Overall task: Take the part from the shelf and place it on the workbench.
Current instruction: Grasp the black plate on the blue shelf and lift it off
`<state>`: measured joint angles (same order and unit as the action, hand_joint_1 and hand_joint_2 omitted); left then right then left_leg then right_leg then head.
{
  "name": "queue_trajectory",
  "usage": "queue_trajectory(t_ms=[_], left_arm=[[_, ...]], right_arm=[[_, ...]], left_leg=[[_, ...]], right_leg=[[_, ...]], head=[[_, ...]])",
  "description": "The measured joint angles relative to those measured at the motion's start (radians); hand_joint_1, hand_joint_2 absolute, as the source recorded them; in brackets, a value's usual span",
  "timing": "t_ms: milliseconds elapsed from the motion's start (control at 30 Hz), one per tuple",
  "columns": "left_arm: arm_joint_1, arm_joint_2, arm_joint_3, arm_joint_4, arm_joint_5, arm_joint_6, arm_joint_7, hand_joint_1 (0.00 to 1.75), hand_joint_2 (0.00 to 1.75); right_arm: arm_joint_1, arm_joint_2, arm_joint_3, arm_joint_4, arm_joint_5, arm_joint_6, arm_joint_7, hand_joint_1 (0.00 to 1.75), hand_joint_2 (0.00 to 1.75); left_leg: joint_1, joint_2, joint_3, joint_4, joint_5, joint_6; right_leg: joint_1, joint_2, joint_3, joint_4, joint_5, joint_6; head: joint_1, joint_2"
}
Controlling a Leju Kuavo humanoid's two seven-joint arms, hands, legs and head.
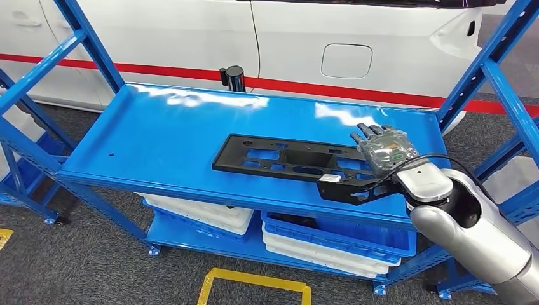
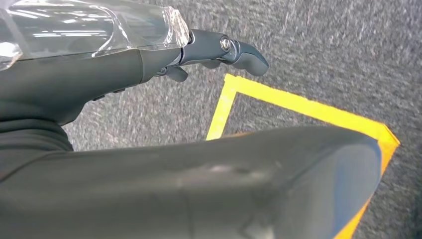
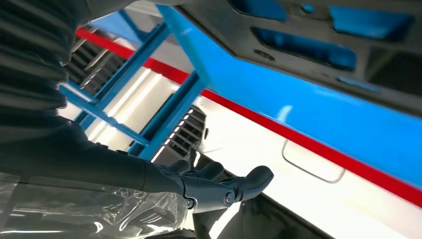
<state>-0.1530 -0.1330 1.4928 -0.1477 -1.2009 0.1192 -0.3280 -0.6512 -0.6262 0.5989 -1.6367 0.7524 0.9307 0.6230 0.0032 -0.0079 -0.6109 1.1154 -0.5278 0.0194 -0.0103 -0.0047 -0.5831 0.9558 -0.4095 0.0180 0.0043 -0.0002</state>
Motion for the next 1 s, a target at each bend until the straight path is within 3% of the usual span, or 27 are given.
queue_trajectory(t_ms=[67,100,133,233,300,400,467,567,600,633,667,700,767,800,933,1000], left_arm=[[0.001,0.000,0.002,0.000,-0.007,0.002,0.005,0.00,0.00],[0.002,0.000,0.002,0.000,-0.012,0.003,0.008,0.00,0.00],[0.002,0.000,0.003,0.000,-0.015,0.003,0.011,0.00,0.00],[0.001,-0.001,0.003,0.000,-0.022,0.004,0.018,0.00,0.00],[0.001,-0.002,0.003,0.000,-0.026,0.006,0.023,0.00,0.00],[0.002,-0.007,0.003,0.000,-0.032,0.008,0.029,0.00,0.00],[0.001,-0.011,0.003,0.000,-0.035,0.008,0.029,0.00,0.00],[0.001,-0.014,0.003,0.000,-0.037,0.008,0.028,0.00,0.00],[0.002,-0.015,0.003,0.000,-0.037,0.008,0.026,0.00,0.00],[0.002,-0.017,0.003,0.000,-0.037,0.008,0.023,0.00,0.00],[0.002,-0.019,0.003,0.000,-0.037,0.007,0.019,0.00,0.00],[0.002,-0.021,0.003,0.000,-0.037,0.007,0.015,0.00,0.00],[0.001,-0.025,0.003,0.000,-0.038,0.005,0.010,0.00,0.00],[0.001,-0.026,0.003,0.000,-0.039,0.005,0.009,0.00,0.00],[0.001,-0.029,0.004,0.000,-0.045,0.004,0.009,0.00,0.00],[0.001,-0.030,0.004,0.000,-0.049,0.004,0.009,0.00,0.00]], right_arm=[[0.000,0.003,0.012,-0.001,-0.042,-0.058,0.000,0.00,1.75],[0.000,0.004,0.021,-0.001,-0.066,-0.090,0.000,0.00,1.75],[0.000,0.005,0.031,-0.001,-0.089,-0.117,0.000,0.00,1.75],[-0.001,0.007,0.060,-0.001,-0.123,-0.148,0.000,0.00,1.75],[-0.004,0.007,0.076,-0.001,-0.128,-0.141,0.000,0.00,1.75],[-0.007,0.009,0.099,-0.001,-0.135,-0.105,0.000,0.00,1.75],[-0.008,0.009,0.112,-0.001,-0.138,-0.071,0.000,0.00,1.75],[-0.008,0.012,0.129,-0.001,-0.142,-0.033,0.000,0.00,1.75],[-0.007,0.013,0.135,-0.001,-0.143,-0.023,0.000,0.00,1.75],[-0.007,0.015,0.140,-0.001,-0.143,-0.014,0.000,0.00,1.75],[-0.007,0.016,0.145,-0.001,-0.143,-0.004,0.000,0.00,1.75],[-0.008,0.017,0.149,-0.001,-0.143,0.005,0.000,0.00,1.75],[-0.010,0.020,0.154,-0.001,-0.142,0.012,0.000,0.00,1.75],[-0.011,0.022,0.156,-0.001,-0.139,0.009,0.000,0.00,1.75],[-0.010,0.029,0.170,-0.001,-0.129,-0.015,0.000,0.00,1.75],[-0.008,0.032,0.173,0.000,-0.123,-0.023,0.000,0.00,1.75]], left_leg=[[0.004,0.000,-0.070,0.128,-0.041,-0.007],[0.005,0.000,-0.085,0.146,-0.036,-0.008],[0.007,0.001,-0.081,0.124,-0.012,-0.010],[0.010,0.002,0.008,-0.087,0.093,-0.007],[0.007,0.001,0.035,-0.148,0.112,0.004],[0.003,0.000,0.040,-0.151,0.116,0.025],[0.006,0.000,0.044,-0.155,0.117,0.037],[0.006,0.000,0.045,-0.155,0.114,0.045],[0.006,-0.001,0.046,-0.155,0.113,0.046],[0.006,-0.001,0.049,-0.154,0.112,0.046],[0.006,-0.003,0.053,-0.154,0.110,0.045],[0.006,-0.004,0.057,-0.154,0.107,0.043],[0.002,-0.006,0.062,-0.153,0.101,0.035],[0.001,-0.007,0.061,-0.153,0.100,0.030],[0.002,-0.004,0.052,-0.136,0.085,0.009],[0.005,-0.002,0.005,-0.037,0.033,-0.001]], right_leg=[[0.000,0.000,0.000,0.000,-0.002,-0.002],[-0.001,0.001,0.002,0.000,-0.003,-0.002],[-0.001,0.001,0.004,0.001,-0.005,-0.001],[0.001,0.002,0.014,0.001,-0.013,0.008],[0.005,0.003,0.016,0.002,-0.016,0.016],[0.003,0.003,0.014,0.016,-0.027,0.031],[0.001,0.003,-0.013,0.091,-0.069,0.038],[-0.001,0.003,-0.106,0.287,-0.159,0.043],[-0.002,0.003,-0.123,0.316,-0.164,0.044],[-0.002,0.003,-0.121,0.307,-0.149,0.044],[-0.004,0.003,-0.097,0.255,-0.115,0.043],[-0.004,0.003,-0.060,0.177,-0.073,0.042],[-0.002,0.004,0.003,0.044,-0.024,0.036],[0.000,0.004,0.016,0.015,-0.019,0.033],[-0.003,0.005,0.018,0.002,-0.019,0.015],[-0.006,0.004,0.020,-0.001,-0.018,0.006]], head=[[-0.001,0.000],[-0.001,0.000],[-0.001,0.000],[-0.001,0.000],[0.001,0.000],[0.003,0.000],[0.005,0.000],[0.009,0.000],[0.009,0.000],[0.009,0.000],[0.010,0.000],[0.010,0.000],[0.010,0.000],[0.010,0.000],[0.010,0.000],[0.008,0.000]])
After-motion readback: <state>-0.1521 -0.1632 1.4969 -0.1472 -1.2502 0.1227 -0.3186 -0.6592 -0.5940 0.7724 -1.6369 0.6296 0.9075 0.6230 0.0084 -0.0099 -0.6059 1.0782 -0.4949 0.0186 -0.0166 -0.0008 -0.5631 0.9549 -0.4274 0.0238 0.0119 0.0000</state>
